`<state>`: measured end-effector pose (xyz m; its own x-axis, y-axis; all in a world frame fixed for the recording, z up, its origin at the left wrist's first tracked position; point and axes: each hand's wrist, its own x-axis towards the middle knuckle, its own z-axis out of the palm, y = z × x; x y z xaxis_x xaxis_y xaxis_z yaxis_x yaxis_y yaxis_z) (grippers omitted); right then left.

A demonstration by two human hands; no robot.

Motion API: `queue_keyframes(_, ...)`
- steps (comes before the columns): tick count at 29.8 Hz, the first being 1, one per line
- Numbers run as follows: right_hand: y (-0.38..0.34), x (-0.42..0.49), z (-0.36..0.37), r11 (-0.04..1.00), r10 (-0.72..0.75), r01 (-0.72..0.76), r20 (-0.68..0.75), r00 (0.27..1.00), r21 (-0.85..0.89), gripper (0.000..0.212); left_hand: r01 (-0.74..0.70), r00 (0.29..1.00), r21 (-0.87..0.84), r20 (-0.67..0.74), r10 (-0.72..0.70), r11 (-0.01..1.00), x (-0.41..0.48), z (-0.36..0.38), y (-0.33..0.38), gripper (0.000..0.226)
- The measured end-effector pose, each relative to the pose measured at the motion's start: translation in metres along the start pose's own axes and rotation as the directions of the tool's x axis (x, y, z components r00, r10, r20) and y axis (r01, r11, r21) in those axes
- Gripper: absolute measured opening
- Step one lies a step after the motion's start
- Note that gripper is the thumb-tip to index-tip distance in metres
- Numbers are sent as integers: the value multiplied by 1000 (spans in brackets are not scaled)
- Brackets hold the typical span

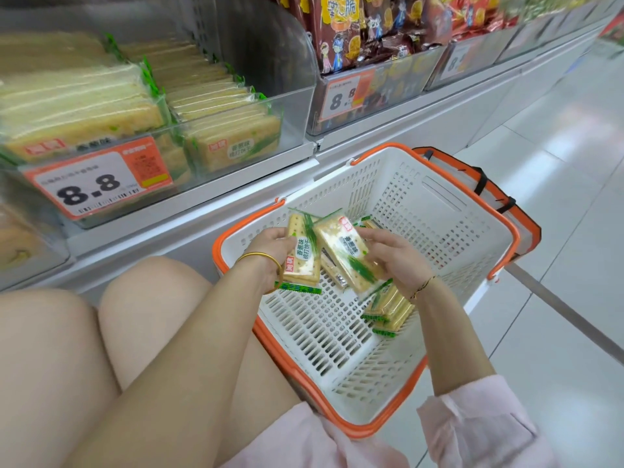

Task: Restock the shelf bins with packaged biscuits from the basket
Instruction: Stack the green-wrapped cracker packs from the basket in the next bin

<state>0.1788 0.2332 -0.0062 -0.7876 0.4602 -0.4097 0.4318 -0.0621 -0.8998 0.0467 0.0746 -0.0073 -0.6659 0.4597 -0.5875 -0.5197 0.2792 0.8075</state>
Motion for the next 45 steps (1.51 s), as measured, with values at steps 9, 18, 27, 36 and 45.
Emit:
queue_keyframes(9,-42,4,-3,809,-21,230,364,931,-541,45,73,949,393,255,-185,916,-6,-5,11,55)
queue_keyframes(18,-52,15,7,779,-275,297,125,953,-552,62,-202,934,517,356,6,832,-9,-12,10,63)
queue_keyframes(27,-145,7,35,820,-568,572,138,811,17,64,-613,767,608,305,564,505,-78,-46,135,38)
queue_keyframes(36,-222,52,81,692,-716,711,2,698,-123,59,-404,537,914,210,817,31,-61,-74,200,42)
queue_keyframes(45,-219,84,95,720,-552,581,195,811,-380,83,-269,743,962,174,646,50,-39,-87,201,51)
